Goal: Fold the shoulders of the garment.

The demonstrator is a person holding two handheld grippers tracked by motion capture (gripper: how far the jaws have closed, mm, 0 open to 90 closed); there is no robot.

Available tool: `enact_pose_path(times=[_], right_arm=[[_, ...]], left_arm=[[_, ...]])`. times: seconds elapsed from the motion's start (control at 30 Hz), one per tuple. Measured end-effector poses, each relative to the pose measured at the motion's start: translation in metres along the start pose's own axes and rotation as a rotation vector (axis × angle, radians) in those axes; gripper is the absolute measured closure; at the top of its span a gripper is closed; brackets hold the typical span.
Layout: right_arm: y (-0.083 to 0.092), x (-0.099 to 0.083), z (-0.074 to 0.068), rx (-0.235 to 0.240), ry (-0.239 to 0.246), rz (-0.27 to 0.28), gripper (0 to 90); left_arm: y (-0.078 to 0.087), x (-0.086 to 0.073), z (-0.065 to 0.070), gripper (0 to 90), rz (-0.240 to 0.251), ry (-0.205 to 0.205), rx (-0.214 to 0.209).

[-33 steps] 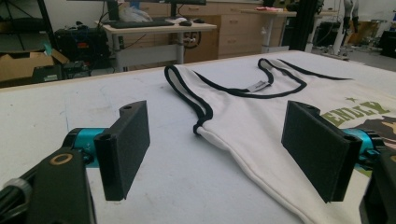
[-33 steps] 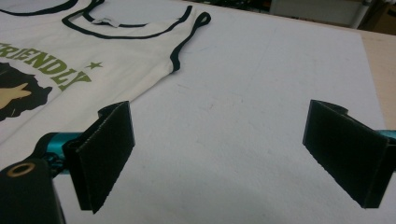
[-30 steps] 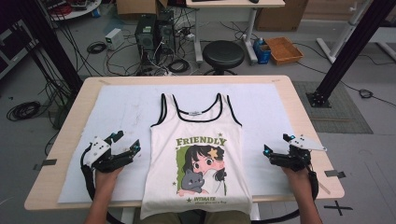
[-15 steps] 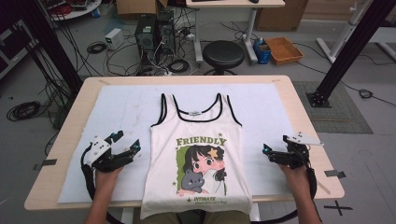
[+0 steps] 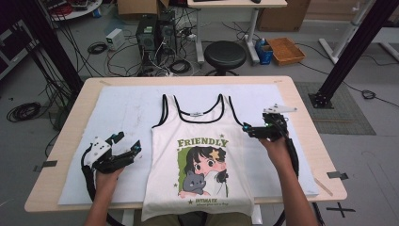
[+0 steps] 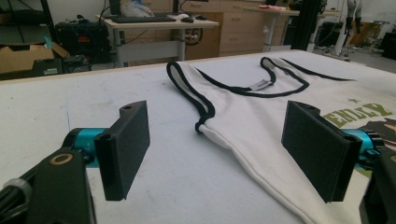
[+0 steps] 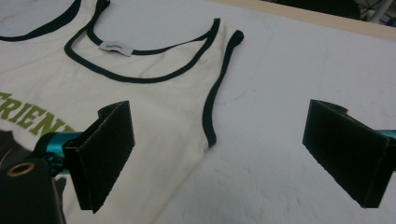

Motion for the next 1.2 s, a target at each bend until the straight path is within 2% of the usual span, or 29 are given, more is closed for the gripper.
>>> enact_pose_path(times=[0.1, 0.13, 0.17, 0.23, 0.27, 0.3, 0.37, 0.6, 0.73, 0.8, 0.9, 0.97, 1.0, 1.03, 1.1, 1.2], right_arm=[[-0.024, 0.009, -0.004, -0.006, 0.0, -0.056, 8.5], [-0.024, 0.009, -0.004, -0.006, 0.0, -0.056, 8.5], [-0.042, 0.014, -0.006, -0.024, 0.001, -0.09, 8.5], [-0.054, 0.017, -0.006, -0.052, 0.007, -0.111, 9.5], [-0.06, 0.019, -0.006, -0.059, 0.002, -0.116, 18.5], [-0.066, 0.021, -0.006, -0.068, 0.005, -0.121, 22.3], [-0.076, 0.023, -0.005, -0.085, -0.001, -0.139, 20.8], [-0.103, 0.025, -0.002, -0.112, -0.022, -0.194, 20.9], [-0.116, 0.031, 0.001, -0.127, -0.024, -0.19, 21.2], [-0.125, 0.029, 0.004, -0.139, -0.025, -0.22, 23.6], [-0.138, 0.029, 0.001, -0.116, -0.041, -0.241, 28.7], [-0.148, 0.028, -0.003, -0.118, -0.029, -0.265, 34.6], [-0.148, 0.028, -0.003, -0.118, -0.029, -0.265, 34.6], [-0.156, 0.027, -0.01, -0.095, -0.006, -0.284, 41.3], [-0.16, 0.029, -0.013, -0.087, 0.0, -0.265, 47.4], [-0.161, 0.03, -0.013, -0.071, -0.001, -0.256, 50.7]], left_arm=[[0.0, 0.0, 0.001, 23.5, 0.001, -0.005, -0.002], [0.0, 0.0, 0.001, 23.5, 0.001, -0.005, -0.002], [0.0, 0.0, 0.001, 23.5, 0.003, -0.004, 0.002], [0.0, 0.0, 0.001, 23.5, 0.005, -0.005, 0.001], [0.0, 0.0, 0.001, 23.5, 0.005, -0.004, 0.001], [0.0, 0.0, 0.001, 23.5, 0.005, -0.005, -0.001], [0.0, 0.0, 0.001, 23.5, 0.002, -0.006, -0.004], [0.0, 0.0, 0.001, 23.5, 0.006, 0.001, -0.005], [0.001, 0.0, 0.001, 23.5, 0.01, -0.007, -0.012], [0.001, 0.001, 0.001, 23.5, 0.013, -0.006, -0.01], [0.001, 0.001, 0.002, 23.6, 0.012, -0.013, -0.008], [0.001, 0.001, 0.003, 23.5, 0.014, -0.017, -0.009], [0.001, 0.001, 0.003, 23.5, 0.014, -0.017, -0.009], [0.002, 0.001, 0.003, 23.5, 0.021, -0.021, -0.006], [0.003, 0.001, 0.002, 23.6, 0.026, -0.024, 0.001], [0.003, 0.002, 0.002, 23.7, 0.028, -0.023, 0.0]])
Point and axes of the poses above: each handheld gripper's, and its own axes: y roughly backward along the jaws, x roughly out of its top, z roughly to its right, the point moved 10 cm from there along -y, roughly forward along the jaws, and after that the axes turned 3 degrees about -y, right-handed, at the moved point
